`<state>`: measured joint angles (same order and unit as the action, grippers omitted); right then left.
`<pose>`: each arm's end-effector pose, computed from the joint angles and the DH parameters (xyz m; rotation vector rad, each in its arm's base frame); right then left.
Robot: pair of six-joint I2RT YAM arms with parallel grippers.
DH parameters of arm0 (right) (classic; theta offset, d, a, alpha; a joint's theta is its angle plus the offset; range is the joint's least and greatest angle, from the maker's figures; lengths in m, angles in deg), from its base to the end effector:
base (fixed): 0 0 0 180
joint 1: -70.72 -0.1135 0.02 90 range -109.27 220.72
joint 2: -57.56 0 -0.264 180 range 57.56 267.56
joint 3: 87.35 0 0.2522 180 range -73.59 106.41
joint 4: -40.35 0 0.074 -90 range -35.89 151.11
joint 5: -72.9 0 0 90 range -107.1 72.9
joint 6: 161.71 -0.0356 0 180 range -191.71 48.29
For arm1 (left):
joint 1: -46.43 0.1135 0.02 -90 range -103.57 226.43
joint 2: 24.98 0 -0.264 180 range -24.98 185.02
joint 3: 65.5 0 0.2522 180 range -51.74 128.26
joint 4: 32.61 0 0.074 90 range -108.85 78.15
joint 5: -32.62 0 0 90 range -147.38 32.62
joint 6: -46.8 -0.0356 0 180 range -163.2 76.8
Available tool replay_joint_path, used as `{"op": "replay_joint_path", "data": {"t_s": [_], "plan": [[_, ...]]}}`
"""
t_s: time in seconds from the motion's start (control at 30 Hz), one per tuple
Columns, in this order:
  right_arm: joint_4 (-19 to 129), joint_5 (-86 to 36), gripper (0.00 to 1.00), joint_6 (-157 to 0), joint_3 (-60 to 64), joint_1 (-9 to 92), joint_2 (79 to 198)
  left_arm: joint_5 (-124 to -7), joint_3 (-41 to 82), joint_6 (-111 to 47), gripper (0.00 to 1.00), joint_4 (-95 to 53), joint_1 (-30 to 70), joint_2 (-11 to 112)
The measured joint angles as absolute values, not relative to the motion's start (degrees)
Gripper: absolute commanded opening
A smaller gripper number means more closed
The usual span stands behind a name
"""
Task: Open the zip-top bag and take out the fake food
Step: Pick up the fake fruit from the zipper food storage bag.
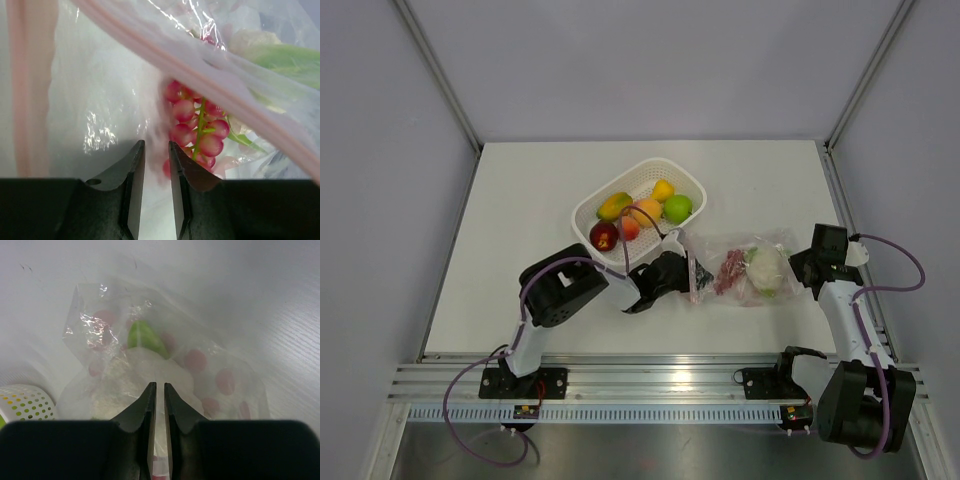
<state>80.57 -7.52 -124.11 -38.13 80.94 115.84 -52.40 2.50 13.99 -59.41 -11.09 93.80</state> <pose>0.1972 -0.0416 0.2157 1.3208 2.0268 0.1338 0.2209 -0.3413 0.1050 -0.0557 2.1975 -1.1505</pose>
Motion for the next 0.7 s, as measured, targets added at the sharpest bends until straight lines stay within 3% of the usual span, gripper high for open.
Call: {"op": "replay_joint_path", "data": {"t_s": [0.1,0.13,0.23,0.7], "plan": [[80.6,-7.5,0.18,-124.2,-38.2,81.0,115.8,-52.2,0.7,13.7,0.27,-59.3,-11.1,92.4],[80.6,-7.5,0.18,-124.2,-38.2,81.0,115.8,-52.1,-0.1,13.6,0.42,-59.4,-11.1,91.9],[80.6,-7.5,0.18,-124.2,-38.2,81.0,115.8,-52.2,-0.9,12.9,0.62,-60.6,-11.1,90.6],[80.5,-7.8,0.17,-124.1,-38.5,81.2,115.5,-54.4,7.9,9.2,0.66,-55.1,-12.6,93.3]]}}
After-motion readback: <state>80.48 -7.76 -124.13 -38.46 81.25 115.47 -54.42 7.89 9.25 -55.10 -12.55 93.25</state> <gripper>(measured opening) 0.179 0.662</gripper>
